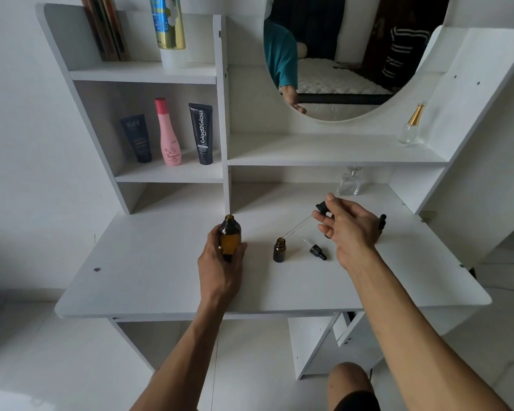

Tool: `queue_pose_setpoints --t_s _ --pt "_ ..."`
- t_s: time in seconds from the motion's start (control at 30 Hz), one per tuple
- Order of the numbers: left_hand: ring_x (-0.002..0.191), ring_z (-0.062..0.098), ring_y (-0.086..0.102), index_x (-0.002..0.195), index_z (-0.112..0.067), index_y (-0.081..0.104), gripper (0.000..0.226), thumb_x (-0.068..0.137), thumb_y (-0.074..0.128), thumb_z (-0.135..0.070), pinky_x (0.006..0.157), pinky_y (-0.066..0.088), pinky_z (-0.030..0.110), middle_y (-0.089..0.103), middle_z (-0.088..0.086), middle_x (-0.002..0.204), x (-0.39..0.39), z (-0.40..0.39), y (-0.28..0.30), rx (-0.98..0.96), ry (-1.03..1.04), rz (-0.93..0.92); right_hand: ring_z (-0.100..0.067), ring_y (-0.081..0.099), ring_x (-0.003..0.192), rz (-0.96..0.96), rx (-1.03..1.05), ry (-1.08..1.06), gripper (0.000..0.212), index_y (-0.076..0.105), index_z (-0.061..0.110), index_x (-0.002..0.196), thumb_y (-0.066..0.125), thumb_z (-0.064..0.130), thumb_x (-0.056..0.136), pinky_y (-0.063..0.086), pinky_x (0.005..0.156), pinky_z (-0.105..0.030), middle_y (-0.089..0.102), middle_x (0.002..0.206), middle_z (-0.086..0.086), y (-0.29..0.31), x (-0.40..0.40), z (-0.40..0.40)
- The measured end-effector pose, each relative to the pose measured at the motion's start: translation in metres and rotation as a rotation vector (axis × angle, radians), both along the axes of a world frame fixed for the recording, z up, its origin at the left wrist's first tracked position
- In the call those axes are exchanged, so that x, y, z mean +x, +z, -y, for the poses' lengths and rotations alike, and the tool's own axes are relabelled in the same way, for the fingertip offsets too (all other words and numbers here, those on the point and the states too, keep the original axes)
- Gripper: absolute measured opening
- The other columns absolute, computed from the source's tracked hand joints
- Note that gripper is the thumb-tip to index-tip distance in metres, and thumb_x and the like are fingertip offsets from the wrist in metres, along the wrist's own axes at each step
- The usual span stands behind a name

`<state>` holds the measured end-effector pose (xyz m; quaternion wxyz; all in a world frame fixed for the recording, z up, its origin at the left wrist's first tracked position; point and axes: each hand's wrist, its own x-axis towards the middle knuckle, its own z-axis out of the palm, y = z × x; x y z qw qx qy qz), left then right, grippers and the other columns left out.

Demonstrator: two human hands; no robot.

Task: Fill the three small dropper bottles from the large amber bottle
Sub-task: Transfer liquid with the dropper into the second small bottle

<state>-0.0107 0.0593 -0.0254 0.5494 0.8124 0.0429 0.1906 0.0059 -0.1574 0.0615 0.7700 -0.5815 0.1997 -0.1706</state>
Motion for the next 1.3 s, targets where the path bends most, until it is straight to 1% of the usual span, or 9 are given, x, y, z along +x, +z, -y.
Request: queue_pose_setpoints --t_s 0.2,0.37,0.6,0.7,0.87,1.0,1.3 --pt "0.087 0.01 0.059 0.134 -0.021 0.051 0.052 0.088 0.074 -0.029 0.066 0.037 -0.004 0.064 -0.005 0.11 -0.0007 0.0002 0.0008 -0.005 -0.001 0.004 -0.02 0.078 0.077 -0.001 -0.031 0.01 0.015 0.07 0.011 0.098 0.075 0.023 0.091 0.056 0.065 -0.029 0.076 0.086 -0.004 0.0013 0.0003 -0.0033" --pt "0.087 0.012 0.06 0.134 -0.022 0.051 0.051 0.088 0.074 -0.029 0.066 0.036 -0.004 0.064 -0.006 0.109 -0.0001 0.0004 0.0007 -0.004 0.002 0.003 -0.02 0.078 0.076 0.011 -0.046 0.014 0.01 0.07 0.014 0.092 0.076 0.022 0.09 0.056 0.064 -0.029 0.076 0.079 0.0 0.0016 0.0008 -0.0047" --pt "0.089 0.018 0.065 0.135 -0.025 0.05 0.053 0.088 0.073 -0.032 0.063 0.037 -0.003 0.06 -0.009 0.109 0.0011 -0.0002 -0.0019 -0.002 0.004 -0.002 -0.021 0.078 0.077 0.01 -0.075 0.007 0.009 0.07 0.016 0.088 0.077 0.022 0.089 0.054 0.059 -0.027 0.077 0.081 -0.003 0.0023 0.0015 -0.0063" --pt "0.089 0.018 0.064 0.135 -0.025 0.05 0.052 0.089 0.073 -0.033 0.063 0.038 -0.002 0.06 -0.01 0.11 0.0016 0.0003 -0.0018 -0.004 0.006 -0.009 -0.022 0.078 0.077 0.01 -0.085 0.008 0.009 0.07 0.017 0.087 0.077 0.022 0.089 0.053 0.058 -0.026 0.076 0.08 -0.002 0.0022 0.0023 -0.0072" --pt "0.088 0.018 0.065 0.132 -0.025 0.051 0.05 0.088 0.074 -0.031 0.066 0.04 0.0 0.066 -0.004 0.111 0.0038 -0.0009 -0.0044 -0.005 0.002 0.003 -0.022 0.078 0.077 0.014 -0.09 0.008 0.01 0.07 0.017 0.085 0.078 0.022 0.088 0.052 0.055 -0.024 0.076 0.078 -0.001 0.0032 0.0029 -0.0075" --pt "0.087 0.018 0.066 0.133 -0.026 0.051 0.051 0.088 0.074 -0.032 0.065 0.038 -0.001 0.066 -0.005 0.111 0.0047 -0.0008 -0.0051 0.003 0.009 -0.006 -0.021 0.077 0.075 0.012 -0.099 0.011 0.011 0.07 0.016 0.085 0.078 0.022 0.088 0.052 0.056 -0.024 0.076 0.079 -0.003 0.0034 0.0027 -0.0087" --pt "0.09 0.017 0.063 0.133 -0.025 0.051 0.051 0.088 0.074 -0.032 0.066 0.04 0.001 0.063 -0.008 0.11 0.0032 -0.0008 -0.0048 0.009 0.004 0.002 -0.02 0.077 0.073 0.014 -0.112 0.015 0.012 0.069 0.015 0.084 0.077 0.022 0.088 0.052 0.055 -0.025 0.076 0.079 -0.004 0.0063 0.0022 -0.0106"
